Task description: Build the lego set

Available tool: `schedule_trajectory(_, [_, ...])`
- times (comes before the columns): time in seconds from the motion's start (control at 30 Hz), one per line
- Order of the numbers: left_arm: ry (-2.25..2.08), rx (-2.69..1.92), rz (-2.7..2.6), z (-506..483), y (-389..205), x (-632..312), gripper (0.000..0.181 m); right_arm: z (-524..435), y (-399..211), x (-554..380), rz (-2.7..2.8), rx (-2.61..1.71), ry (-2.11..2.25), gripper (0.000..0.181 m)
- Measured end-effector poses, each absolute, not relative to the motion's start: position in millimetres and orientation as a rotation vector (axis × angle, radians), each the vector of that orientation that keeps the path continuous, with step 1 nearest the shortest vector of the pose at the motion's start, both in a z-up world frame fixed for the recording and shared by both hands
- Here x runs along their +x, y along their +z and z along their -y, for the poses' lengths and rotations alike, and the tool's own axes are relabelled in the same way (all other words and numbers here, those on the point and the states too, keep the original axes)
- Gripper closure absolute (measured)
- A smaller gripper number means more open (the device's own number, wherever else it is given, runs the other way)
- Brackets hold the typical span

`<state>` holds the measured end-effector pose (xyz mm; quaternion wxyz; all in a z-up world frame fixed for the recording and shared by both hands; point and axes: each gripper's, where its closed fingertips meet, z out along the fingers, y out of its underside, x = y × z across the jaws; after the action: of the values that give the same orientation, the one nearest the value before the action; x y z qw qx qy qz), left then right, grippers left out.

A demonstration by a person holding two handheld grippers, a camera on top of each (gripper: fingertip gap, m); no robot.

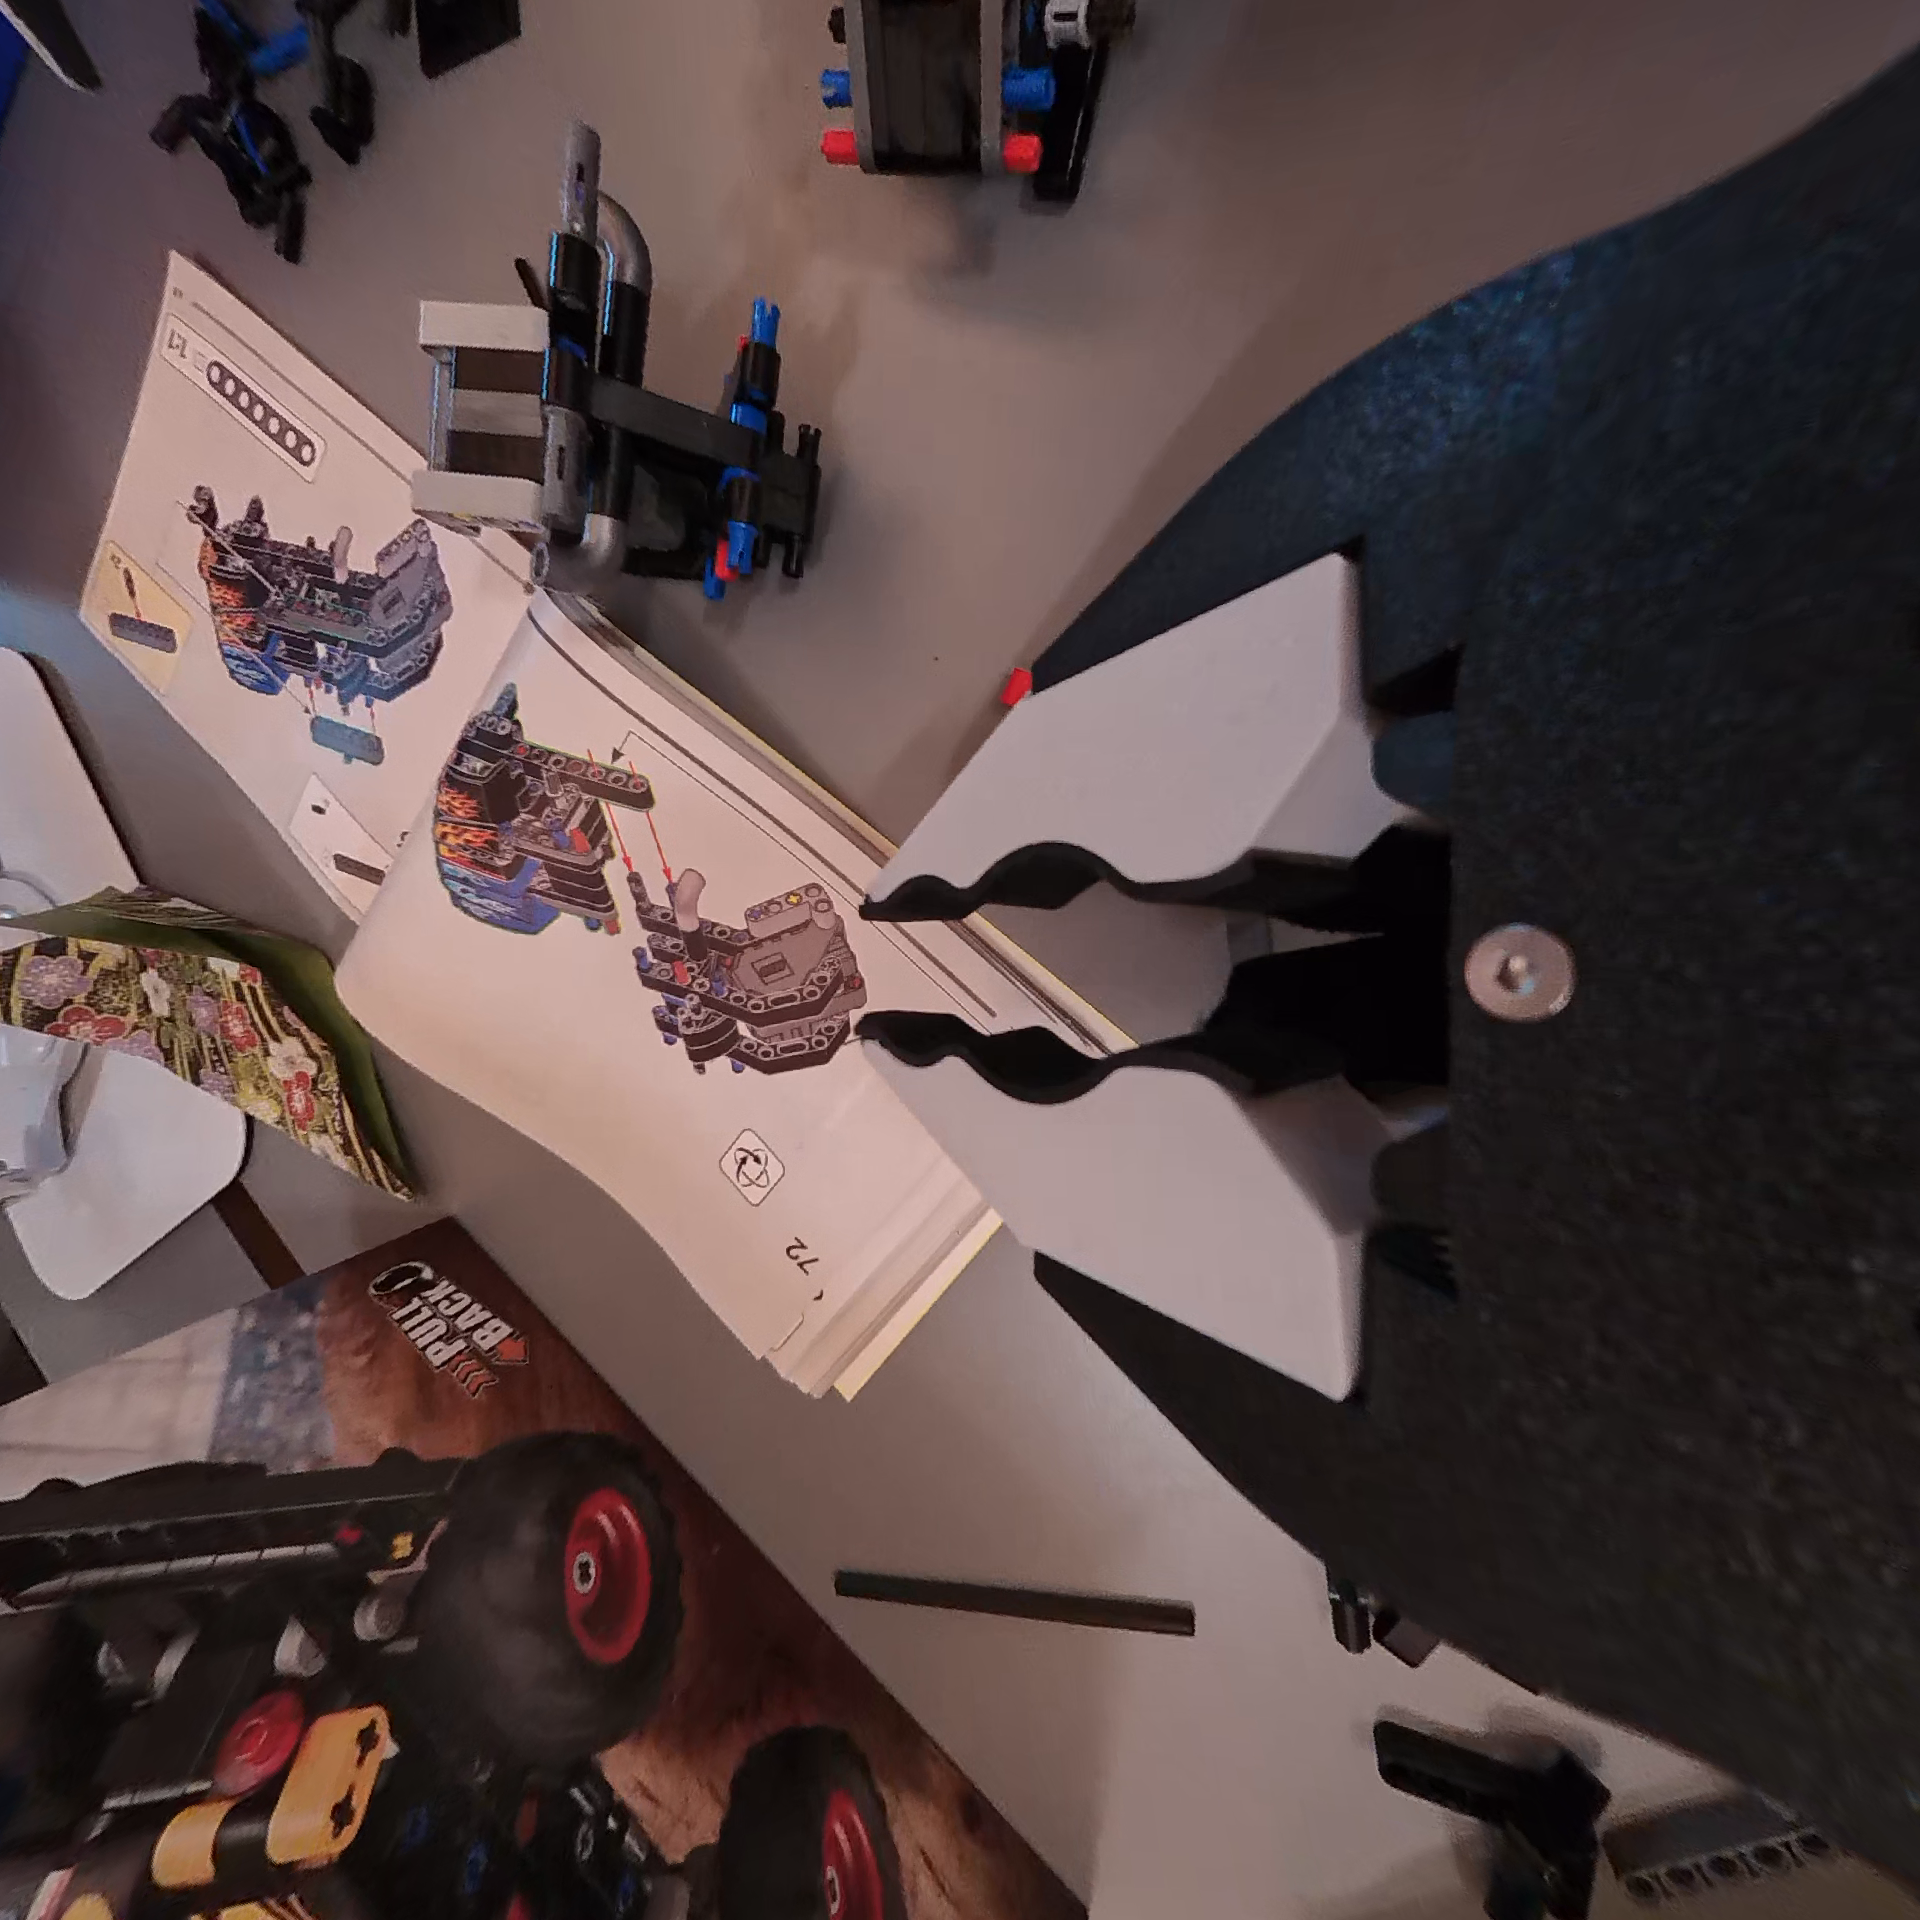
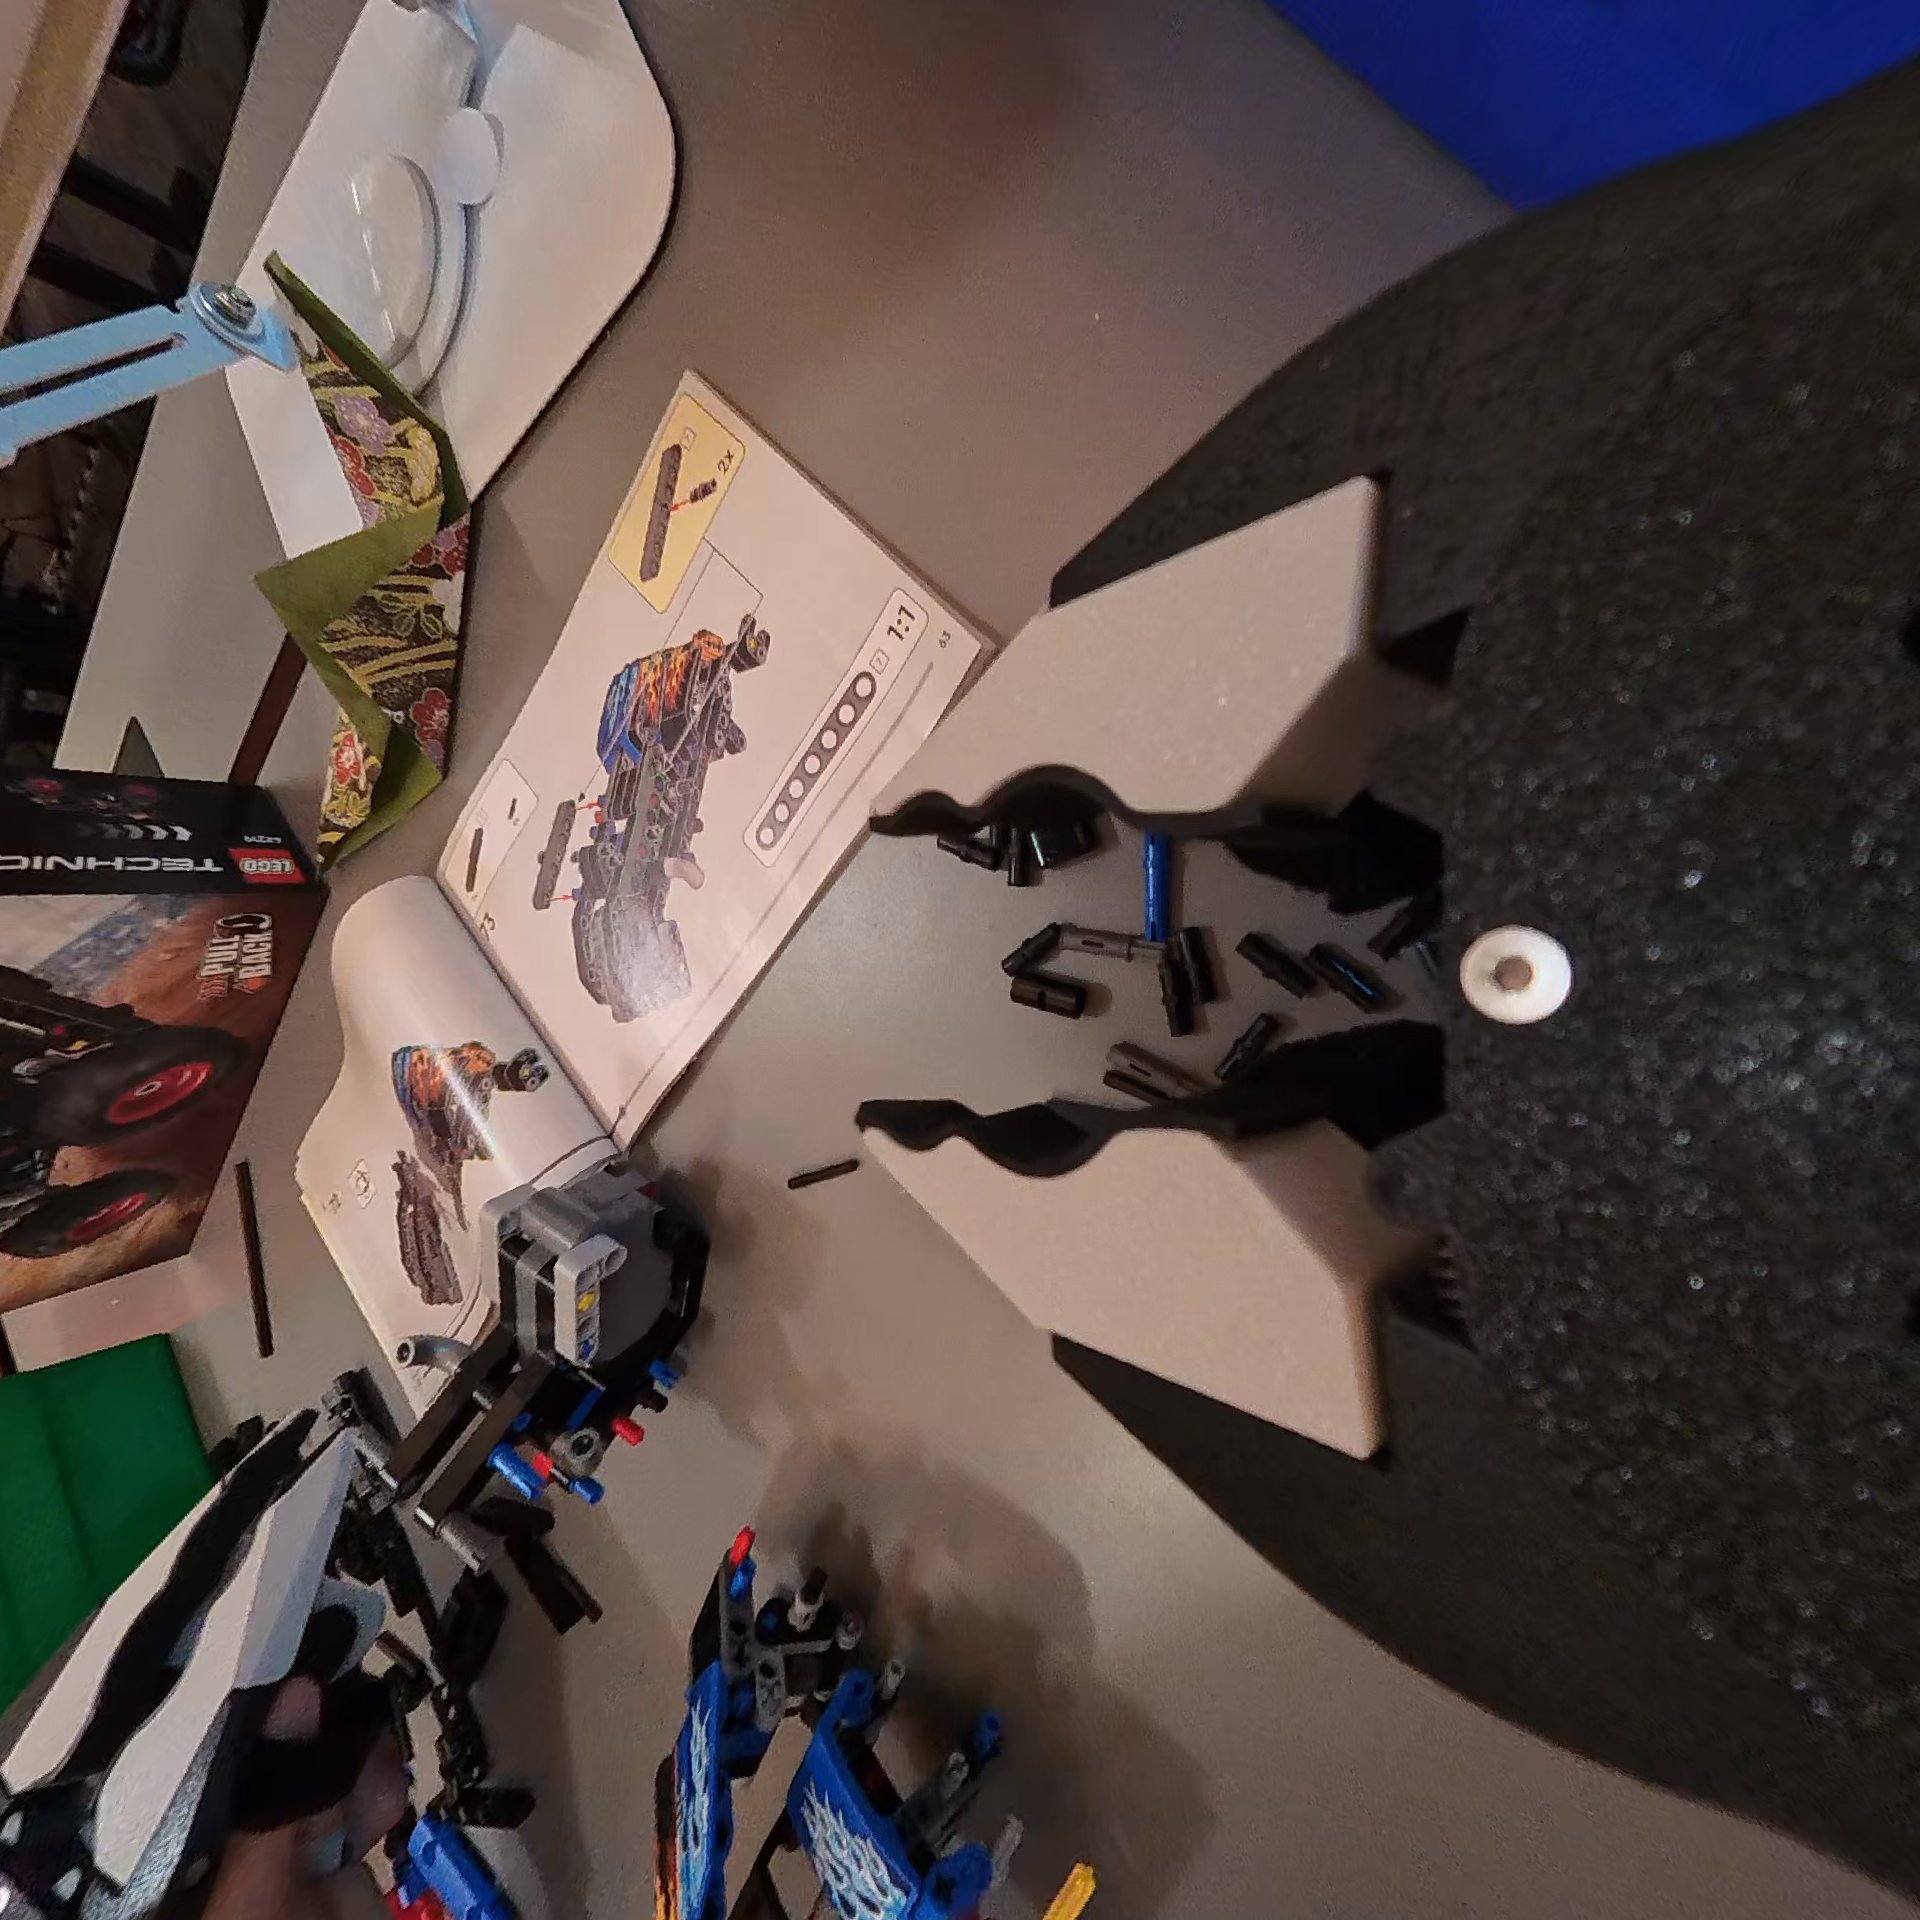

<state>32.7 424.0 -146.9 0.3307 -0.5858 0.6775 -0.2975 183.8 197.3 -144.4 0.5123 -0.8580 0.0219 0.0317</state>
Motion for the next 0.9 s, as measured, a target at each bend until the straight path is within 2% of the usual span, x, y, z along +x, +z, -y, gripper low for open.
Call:
schedule_trajectory(0.03, [-0.777,-1.532,-1.773,-424,-148,33,0.166,-197,-145,184,-0.050,-2.065,0.069,0.131])
schedule_trajectory(0.6, [-0.747,-1.496,-1.875,-410,-155,30,0.166,-200,-146,169,-0.002,-2.079,0.106,0.129])
schedule_trajectory(0.9, [-0.999,-1.305,-2.074,-322,-119,6,0.163,-198,-135,52,0.259,-2.072,0.618,0.124])
